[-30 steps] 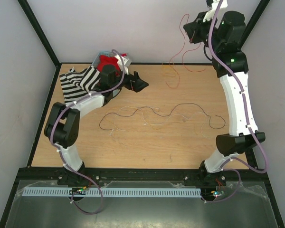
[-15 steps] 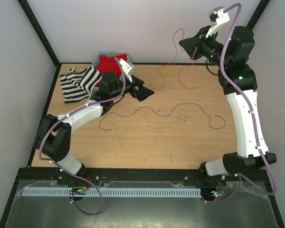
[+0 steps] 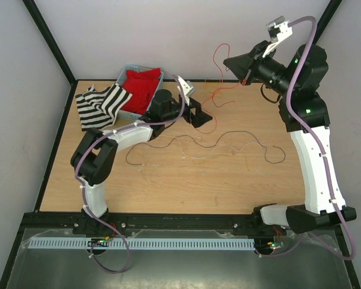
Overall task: Zip-tie the wires
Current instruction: Straighten the cable at the center of the board.
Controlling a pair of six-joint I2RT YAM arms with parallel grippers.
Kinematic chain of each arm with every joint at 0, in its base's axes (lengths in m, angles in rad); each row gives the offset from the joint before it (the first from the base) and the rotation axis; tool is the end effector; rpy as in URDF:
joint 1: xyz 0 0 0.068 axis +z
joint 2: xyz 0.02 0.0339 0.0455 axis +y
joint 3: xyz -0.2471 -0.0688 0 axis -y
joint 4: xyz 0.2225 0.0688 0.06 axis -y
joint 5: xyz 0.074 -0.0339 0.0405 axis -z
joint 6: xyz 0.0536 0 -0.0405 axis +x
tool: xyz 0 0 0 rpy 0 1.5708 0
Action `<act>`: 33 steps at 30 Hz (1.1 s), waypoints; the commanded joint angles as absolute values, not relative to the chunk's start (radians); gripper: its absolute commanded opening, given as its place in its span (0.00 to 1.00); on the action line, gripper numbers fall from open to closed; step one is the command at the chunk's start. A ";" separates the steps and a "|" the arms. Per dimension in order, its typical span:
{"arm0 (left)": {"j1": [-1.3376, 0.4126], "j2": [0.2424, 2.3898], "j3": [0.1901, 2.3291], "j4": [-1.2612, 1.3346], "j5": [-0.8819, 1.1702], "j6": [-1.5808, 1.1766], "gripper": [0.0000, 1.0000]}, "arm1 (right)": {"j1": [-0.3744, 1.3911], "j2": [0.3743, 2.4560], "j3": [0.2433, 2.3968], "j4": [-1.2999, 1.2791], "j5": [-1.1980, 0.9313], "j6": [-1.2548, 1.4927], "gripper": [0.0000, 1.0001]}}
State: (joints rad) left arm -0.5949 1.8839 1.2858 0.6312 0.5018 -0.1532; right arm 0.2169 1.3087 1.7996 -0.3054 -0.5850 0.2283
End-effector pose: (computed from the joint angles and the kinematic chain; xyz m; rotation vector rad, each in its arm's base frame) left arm 0.3456 -0.2650 0.2769 0.7503 1.4418 -0.9682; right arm 0.2286 0.0807 0.5319 -0.4907 1.3766 0.7690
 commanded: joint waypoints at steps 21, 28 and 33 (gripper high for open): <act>-0.666 1.991 1.255 0.895 0.656 -0.408 0.68 | 0.222 1.254 1.752 -0.240 -0.546 0.236 0.00; -0.643 1.951 1.197 0.886 0.605 -0.350 0.75 | 0.222 1.238 1.744 -0.240 -0.542 0.235 0.00; -0.592 1.882 1.131 0.896 0.595 -0.348 0.80 | 0.222 1.199 1.722 -0.241 -0.547 0.234 0.00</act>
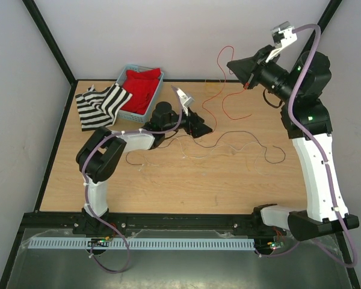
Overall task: Zip-tie the wires
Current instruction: Straighten the cable at the center of the board.
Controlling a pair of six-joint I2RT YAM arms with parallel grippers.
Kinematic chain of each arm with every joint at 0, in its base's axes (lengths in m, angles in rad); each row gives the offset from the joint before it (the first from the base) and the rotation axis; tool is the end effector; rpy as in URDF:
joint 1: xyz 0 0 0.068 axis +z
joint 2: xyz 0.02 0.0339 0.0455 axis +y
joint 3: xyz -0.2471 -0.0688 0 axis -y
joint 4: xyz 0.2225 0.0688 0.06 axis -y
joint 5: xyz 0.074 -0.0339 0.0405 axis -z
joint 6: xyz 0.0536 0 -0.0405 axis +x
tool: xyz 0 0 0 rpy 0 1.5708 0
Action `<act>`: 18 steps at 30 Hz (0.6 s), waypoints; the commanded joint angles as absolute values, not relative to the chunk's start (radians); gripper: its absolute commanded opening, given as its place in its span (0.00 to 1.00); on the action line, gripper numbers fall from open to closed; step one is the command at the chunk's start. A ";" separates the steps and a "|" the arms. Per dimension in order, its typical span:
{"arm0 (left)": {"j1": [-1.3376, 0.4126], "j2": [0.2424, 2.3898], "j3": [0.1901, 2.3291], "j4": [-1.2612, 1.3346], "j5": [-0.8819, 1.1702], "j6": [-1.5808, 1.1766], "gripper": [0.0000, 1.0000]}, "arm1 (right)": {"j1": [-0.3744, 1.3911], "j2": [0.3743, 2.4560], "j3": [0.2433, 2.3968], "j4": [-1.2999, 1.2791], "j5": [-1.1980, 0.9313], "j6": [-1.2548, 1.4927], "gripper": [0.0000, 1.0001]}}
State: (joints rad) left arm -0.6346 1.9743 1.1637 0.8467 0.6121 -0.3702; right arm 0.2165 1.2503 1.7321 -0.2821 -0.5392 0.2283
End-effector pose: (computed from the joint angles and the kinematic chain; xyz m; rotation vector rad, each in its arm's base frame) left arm 0.3293 -0.2807 0.2251 0.7307 1.5173 -1.2421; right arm 0.2179 0.0761 0.5281 -0.4529 1.3670 0.7357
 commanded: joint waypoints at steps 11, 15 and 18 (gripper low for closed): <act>-0.500 1.771 1.083 0.916 0.618 -0.328 0.93 | 0.223 1.164 1.689 -0.244 -0.570 0.226 0.00; -0.509 1.752 1.071 0.982 0.698 -0.328 0.94 | 0.222 1.172 1.687 -0.245 -0.572 0.231 0.00; -0.538 1.762 1.069 0.997 0.750 -0.318 0.95 | 0.222 1.178 1.687 -0.245 -0.570 0.235 0.00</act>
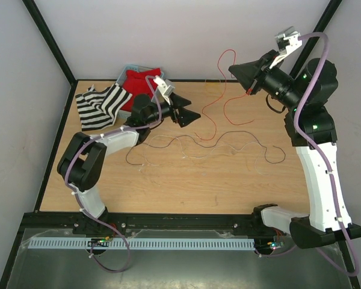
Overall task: Zip-tie the wires
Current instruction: Straighten the cable at the center of the board.
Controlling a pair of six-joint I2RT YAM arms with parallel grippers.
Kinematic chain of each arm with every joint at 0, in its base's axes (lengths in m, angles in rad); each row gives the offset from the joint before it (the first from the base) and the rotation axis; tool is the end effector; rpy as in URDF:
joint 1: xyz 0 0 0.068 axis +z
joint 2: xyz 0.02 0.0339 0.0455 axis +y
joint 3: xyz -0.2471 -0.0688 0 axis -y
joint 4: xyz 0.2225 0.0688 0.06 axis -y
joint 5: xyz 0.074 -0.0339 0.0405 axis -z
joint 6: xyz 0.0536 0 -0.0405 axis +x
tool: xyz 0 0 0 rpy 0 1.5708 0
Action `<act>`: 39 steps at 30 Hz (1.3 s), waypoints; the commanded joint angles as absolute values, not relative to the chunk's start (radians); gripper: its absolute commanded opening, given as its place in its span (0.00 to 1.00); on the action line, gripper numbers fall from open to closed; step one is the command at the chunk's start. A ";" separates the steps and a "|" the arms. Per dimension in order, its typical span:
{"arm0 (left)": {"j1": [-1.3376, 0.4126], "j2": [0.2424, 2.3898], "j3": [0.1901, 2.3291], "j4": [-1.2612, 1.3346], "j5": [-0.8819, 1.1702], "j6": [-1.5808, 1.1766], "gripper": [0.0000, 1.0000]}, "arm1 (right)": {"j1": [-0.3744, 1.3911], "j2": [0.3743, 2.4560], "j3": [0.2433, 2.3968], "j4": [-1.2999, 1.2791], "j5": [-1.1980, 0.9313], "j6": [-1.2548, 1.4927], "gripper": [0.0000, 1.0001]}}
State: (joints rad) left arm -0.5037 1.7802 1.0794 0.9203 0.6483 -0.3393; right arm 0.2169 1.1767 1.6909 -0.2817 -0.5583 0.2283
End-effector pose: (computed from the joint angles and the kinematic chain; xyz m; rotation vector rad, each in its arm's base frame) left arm 0.3295 -0.2185 0.2830 0.6889 1.3260 -1.1259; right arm 0.1947 0.0720 0.5309 -0.4743 1.3322 0.7428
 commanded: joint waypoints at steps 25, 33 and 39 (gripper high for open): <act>-0.681 1.960 1.166 1.003 0.769 -0.284 0.87 | 0.222 1.163 1.684 -0.244 -0.565 0.235 0.00; -0.689 1.971 1.174 0.996 0.765 -0.269 0.68 | 0.223 1.168 1.683 -0.241 -0.564 0.242 0.00; -0.709 1.991 1.188 0.996 0.724 -0.256 0.49 | 0.222 1.167 1.676 -0.230 -0.564 0.262 0.00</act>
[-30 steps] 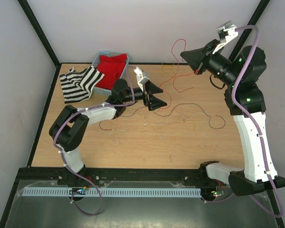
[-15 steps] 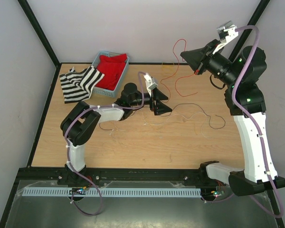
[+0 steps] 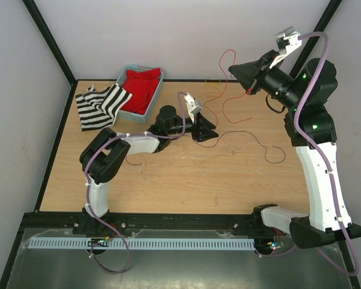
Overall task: Zip-tie the wires
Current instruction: Straighten the cable at the center of the board.
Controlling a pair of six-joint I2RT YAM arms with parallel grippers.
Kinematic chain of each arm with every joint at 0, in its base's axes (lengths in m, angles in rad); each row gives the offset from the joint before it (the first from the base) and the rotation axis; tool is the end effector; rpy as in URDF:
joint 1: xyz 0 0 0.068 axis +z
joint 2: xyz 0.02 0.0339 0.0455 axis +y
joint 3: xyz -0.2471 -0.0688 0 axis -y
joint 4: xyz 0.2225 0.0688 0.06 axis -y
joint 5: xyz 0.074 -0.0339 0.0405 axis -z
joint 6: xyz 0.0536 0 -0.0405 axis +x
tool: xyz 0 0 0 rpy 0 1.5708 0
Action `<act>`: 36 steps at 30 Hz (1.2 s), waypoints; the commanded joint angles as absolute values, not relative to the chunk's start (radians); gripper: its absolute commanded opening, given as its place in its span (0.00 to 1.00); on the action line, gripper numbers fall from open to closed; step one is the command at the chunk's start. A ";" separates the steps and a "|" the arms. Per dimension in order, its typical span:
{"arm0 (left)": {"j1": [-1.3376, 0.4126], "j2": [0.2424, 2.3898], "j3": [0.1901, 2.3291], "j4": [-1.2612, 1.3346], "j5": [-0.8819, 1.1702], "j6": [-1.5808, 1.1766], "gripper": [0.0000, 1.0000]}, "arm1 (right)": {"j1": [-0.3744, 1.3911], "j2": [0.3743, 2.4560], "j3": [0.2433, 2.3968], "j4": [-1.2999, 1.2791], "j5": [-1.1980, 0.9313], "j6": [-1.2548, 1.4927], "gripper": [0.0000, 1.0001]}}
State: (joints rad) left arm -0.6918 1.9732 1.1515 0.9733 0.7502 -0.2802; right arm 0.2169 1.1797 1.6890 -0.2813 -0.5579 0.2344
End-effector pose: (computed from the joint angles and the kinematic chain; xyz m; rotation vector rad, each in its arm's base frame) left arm 0.3033 -0.2987 0.2359 0.9523 1.2907 -1.3006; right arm 0.1962 0.0723 0.5298 -0.4694 1.3388 0.7484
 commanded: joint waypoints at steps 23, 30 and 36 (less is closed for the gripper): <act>-0.542 1.629 0.914 0.668 0.543 -0.243 0.00 | 0.217 1.135 1.516 -0.356 -0.235 0.128 0.00; -0.452 1.359 0.875 0.211 0.447 -0.170 0.00 | 0.218 1.212 1.394 -0.516 0.018 0.040 0.00; -0.446 1.234 0.927 -0.224 0.302 -0.081 0.00 | 0.231 1.272 1.279 -0.548 0.185 0.009 0.00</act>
